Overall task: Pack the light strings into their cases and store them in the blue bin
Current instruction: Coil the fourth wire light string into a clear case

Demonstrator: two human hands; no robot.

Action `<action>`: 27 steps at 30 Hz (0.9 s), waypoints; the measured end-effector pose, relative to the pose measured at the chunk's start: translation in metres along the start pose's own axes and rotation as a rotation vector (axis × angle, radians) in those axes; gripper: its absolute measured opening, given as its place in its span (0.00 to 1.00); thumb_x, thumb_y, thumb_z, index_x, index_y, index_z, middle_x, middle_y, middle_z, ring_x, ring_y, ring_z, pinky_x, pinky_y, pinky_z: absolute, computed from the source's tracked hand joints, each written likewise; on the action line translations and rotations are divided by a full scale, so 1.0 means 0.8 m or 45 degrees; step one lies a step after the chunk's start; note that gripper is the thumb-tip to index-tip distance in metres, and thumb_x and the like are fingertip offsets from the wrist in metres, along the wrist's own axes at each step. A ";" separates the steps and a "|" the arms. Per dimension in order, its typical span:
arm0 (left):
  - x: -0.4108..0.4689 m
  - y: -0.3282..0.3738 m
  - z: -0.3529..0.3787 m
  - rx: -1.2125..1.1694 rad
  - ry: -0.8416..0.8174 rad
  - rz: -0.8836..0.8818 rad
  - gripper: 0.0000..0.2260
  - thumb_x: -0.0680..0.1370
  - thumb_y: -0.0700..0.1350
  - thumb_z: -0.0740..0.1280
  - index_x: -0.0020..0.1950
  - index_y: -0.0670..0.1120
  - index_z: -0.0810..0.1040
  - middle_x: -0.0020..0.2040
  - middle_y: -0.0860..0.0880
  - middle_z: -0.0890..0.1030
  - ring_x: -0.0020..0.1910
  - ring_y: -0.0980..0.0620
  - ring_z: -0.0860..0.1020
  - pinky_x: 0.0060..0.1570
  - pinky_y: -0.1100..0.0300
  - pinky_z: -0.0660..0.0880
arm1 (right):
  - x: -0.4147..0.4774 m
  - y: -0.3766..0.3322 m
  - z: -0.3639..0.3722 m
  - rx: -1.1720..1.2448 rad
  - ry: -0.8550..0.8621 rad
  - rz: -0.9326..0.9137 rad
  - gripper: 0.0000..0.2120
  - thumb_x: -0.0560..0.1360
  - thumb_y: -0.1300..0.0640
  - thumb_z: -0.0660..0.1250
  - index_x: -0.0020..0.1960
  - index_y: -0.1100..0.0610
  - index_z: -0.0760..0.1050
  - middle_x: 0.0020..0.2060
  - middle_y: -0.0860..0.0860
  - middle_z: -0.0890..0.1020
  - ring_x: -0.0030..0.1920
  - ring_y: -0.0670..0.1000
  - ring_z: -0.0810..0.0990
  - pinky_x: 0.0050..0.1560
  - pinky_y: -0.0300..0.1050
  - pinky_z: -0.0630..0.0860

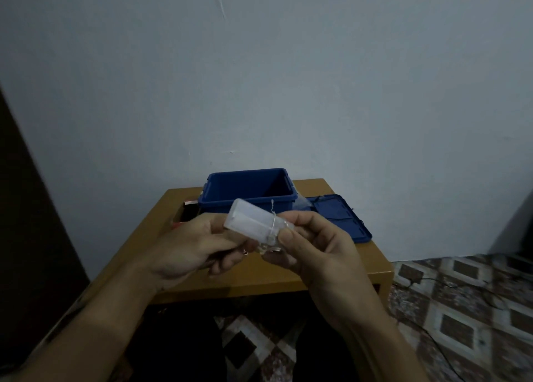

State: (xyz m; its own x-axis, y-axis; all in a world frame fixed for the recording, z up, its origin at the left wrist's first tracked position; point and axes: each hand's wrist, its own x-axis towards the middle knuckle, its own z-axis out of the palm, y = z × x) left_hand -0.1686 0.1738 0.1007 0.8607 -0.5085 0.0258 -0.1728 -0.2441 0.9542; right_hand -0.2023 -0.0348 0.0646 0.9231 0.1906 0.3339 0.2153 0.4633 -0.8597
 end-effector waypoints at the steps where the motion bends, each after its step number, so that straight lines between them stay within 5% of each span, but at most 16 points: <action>1: -0.002 0.003 0.004 0.066 0.060 0.033 0.13 0.79 0.53 0.68 0.45 0.44 0.82 0.30 0.45 0.74 0.28 0.51 0.69 0.30 0.59 0.68 | 0.001 0.002 0.001 0.029 0.033 -0.011 0.12 0.74 0.62 0.70 0.56 0.65 0.77 0.48 0.59 0.85 0.49 0.58 0.85 0.47 0.45 0.83; 8: -0.012 0.017 0.025 0.413 0.143 0.216 0.10 0.81 0.50 0.62 0.50 0.57 0.83 0.37 0.47 0.83 0.39 0.51 0.81 0.48 0.56 0.79 | 0.001 0.002 0.001 0.009 0.207 -0.122 0.11 0.74 0.61 0.70 0.56 0.61 0.78 0.47 0.55 0.86 0.44 0.52 0.83 0.42 0.44 0.79; 12: -0.015 0.019 0.027 0.549 0.184 0.187 0.09 0.82 0.51 0.61 0.51 0.56 0.82 0.36 0.50 0.81 0.31 0.57 0.76 0.36 0.61 0.73 | 0.003 0.001 0.002 0.073 0.258 -0.156 0.15 0.73 0.60 0.70 0.58 0.63 0.77 0.45 0.53 0.85 0.39 0.47 0.79 0.39 0.42 0.76; 19: -0.016 0.023 0.022 0.577 0.359 0.261 0.10 0.83 0.46 0.61 0.55 0.54 0.82 0.31 0.62 0.78 0.31 0.64 0.75 0.35 0.68 0.68 | 0.000 -0.003 0.011 0.181 0.221 -0.168 0.14 0.71 0.64 0.69 0.56 0.65 0.77 0.46 0.55 0.87 0.46 0.54 0.86 0.42 0.41 0.82; 23: -0.021 0.033 0.018 0.558 0.407 0.317 0.12 0.83 0.46 0.61 0.62 0.60 0.77 0.27 0.55 0.75 0.26 0.57 0.69 0.31 0.62 0.66 | 0.000 -0.005 0.015 0.247 0.244 -0.155 0.14 0.68 0.64 0.71 0.53 0.66 0.77 0.43 0.56 0.86 0.45 0.56 0.86 0.41 0.43 0.83; 27: -0.026 0.043 0.028 0.581 0.409 0.335 0.11 0.83 0.44 0.62 0.58 0.56 0.80 0.24 0.58 0.75 0.23 0.61 0.69 0.27 0.68 0.64 | -0.002 -0.006 0.017 0.246 0.293 -0.197 0.16 0.67 0.63 0.71 0.53 0.67 0.77 0.42 0.56 0.86 0.44 0.56 0.86 0.41 0.43 0.83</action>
State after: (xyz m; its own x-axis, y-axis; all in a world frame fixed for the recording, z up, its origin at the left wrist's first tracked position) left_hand -0.2029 0.1573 0.1260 0.8504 -0.3429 0.3991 -0.5253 -0.5093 0.6817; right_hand -0.2086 -0.0256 0.0731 0.9366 -0.0854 0.3399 0.3148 0.6311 -0.7090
